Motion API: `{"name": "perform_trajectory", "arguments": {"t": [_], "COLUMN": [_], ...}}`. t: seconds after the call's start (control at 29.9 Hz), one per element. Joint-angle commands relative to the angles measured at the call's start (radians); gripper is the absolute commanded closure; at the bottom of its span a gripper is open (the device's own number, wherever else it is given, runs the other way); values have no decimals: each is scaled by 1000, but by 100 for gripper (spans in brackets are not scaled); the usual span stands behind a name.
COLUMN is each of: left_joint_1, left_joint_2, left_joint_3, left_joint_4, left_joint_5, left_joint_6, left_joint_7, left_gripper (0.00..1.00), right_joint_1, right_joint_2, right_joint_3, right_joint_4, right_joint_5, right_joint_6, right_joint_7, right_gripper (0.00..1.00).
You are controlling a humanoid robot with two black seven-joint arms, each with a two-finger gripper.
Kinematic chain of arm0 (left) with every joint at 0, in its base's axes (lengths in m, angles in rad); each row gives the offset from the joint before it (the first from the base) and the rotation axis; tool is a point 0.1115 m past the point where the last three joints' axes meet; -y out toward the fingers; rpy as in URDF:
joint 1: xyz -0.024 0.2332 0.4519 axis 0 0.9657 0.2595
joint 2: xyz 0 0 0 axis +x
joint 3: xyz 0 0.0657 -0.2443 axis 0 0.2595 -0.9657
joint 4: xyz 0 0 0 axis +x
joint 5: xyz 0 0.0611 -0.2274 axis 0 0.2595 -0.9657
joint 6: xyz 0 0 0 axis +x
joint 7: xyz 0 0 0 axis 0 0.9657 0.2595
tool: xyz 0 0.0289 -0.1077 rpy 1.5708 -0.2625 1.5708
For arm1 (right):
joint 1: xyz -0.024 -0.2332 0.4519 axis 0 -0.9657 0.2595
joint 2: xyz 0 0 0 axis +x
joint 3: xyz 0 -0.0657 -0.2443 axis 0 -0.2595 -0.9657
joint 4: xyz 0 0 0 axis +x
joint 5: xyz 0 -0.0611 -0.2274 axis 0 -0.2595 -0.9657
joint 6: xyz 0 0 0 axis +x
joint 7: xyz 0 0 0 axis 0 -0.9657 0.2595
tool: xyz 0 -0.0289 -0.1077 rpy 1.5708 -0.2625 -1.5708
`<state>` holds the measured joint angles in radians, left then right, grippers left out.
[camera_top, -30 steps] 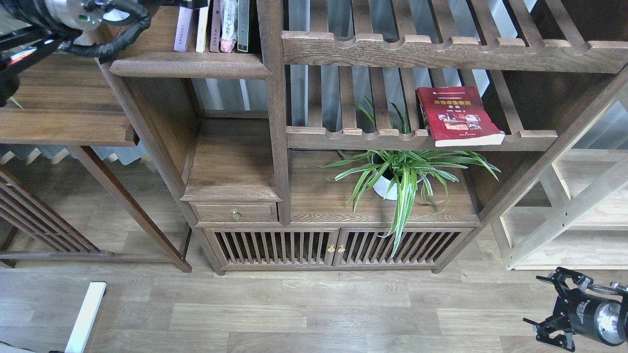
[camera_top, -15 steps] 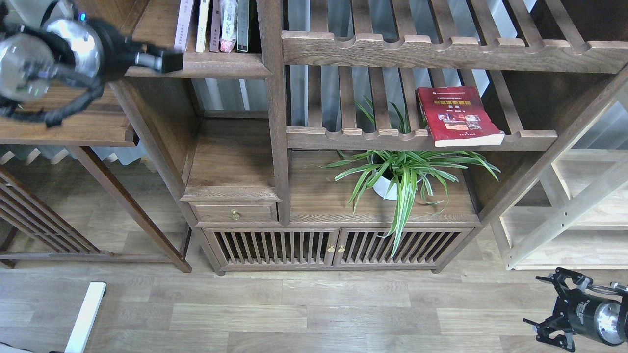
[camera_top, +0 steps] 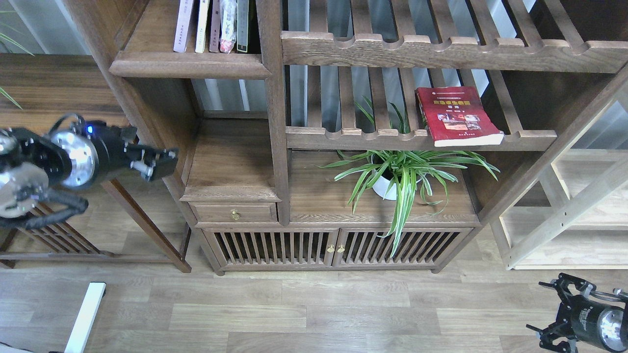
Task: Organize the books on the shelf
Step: 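Withdraw the left gripper from the upper shelf and lower it, then raise the right gripper to the red book on the middle shelf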
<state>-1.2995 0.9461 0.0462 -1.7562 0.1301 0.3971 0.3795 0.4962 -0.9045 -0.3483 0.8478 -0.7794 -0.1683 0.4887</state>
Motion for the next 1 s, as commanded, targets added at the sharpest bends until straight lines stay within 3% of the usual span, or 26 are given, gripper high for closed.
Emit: {"name": "perform_trajectory", "arguments": {"t": [0.0,0.33,0.6,0.77,0.97], "left_joint_1": [120,445,637,732,842], "left_joint_2": [-1,5,-10,-30,-79], "left_joint_3": [0,-3,-25,-32,-35], "left_joint_4": [0,4,43,101,171], "left_joint_5": [104,282,327,329,329], "left_joint_6": [-12,-15,-3,-3,-7], "left_joint_7": [-28,-99,-163,-229,-298], "left_gripper": [13,12,12,12,12], "right_joint_1": [-4,10,39,82,160], "right_joint_2": [-1,4,6,9,10], "right_joint_3": [0,5,8,8,8], "right_joint_4": [-1,10,28,37,56], "right_joint_5": [0,-3,-64,-78,-80], "right_joint_6": [-2,-82,-236,-320,-320], "right_joint_7": [0,0,0,0,0], "right_gripper": [0,0,0,0,0]}}
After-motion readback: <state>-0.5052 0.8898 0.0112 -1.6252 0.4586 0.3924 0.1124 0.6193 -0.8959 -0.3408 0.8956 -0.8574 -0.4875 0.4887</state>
